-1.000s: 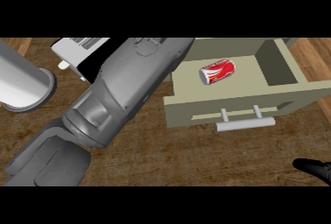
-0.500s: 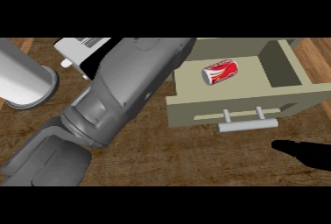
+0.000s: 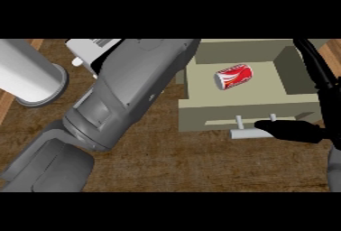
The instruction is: Pick up the can, place it into the drawer and close the drawer
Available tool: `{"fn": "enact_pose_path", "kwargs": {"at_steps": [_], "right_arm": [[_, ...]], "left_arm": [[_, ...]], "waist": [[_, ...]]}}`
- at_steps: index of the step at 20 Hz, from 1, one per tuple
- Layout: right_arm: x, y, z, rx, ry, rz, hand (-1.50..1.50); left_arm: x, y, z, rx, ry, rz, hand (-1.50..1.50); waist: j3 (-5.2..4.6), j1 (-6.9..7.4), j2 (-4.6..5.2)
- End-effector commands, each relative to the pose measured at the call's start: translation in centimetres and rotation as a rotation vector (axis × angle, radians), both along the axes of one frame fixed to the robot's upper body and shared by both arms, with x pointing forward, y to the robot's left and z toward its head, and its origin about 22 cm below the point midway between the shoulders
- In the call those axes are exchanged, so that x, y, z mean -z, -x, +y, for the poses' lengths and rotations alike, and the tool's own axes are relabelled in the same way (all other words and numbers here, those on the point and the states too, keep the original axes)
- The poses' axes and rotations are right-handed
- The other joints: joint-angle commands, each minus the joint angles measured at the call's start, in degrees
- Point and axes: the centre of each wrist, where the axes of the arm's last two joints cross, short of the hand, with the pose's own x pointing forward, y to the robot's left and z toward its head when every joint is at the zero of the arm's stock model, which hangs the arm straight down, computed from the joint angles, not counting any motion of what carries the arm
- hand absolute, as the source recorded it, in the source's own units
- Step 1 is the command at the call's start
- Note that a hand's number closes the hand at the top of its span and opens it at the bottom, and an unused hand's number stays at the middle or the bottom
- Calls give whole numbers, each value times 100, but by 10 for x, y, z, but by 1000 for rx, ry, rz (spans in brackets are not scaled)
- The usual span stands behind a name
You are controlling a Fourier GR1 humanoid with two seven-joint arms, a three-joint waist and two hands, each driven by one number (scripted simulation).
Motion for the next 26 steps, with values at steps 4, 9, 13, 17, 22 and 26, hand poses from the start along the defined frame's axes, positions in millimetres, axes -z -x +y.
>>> {"fn": "enact_pose_path", "kwargs": {"at_steps": [4, 9, 13, 17, 22, 26], "right_arm": [[35, -46, 24, 51, 211, 11, -150], [77, -66, 38, 48, 322, 27, -150], [97, -88, 49, 67, 325, 6, -150], [114, -110, 62, 114, 336, -17, -150], [121, -132, 64, 211, 370, -65, -150], [107, -155, 56, 274, 340, -85, -150]], "left_arm": [[-2, -3, 3, 12, -25, -4, -150], [-15, -4, 9, 12, 20, 5, -150], [-6, -12, 29, -3, -4, 6, -150], [-9, -13, 34, -18, -1, -1, -150], [-3, -21, 61, -27, -16, 22, -150], [-23, -17, 63, -20, -10, 14, -150]], "waist": [[-4, 216, -33], [-3, 267, -55], [-5, 379, -96], [-4, 415, -84], [-6, 502, -94], [-3, 708, -97]]}}
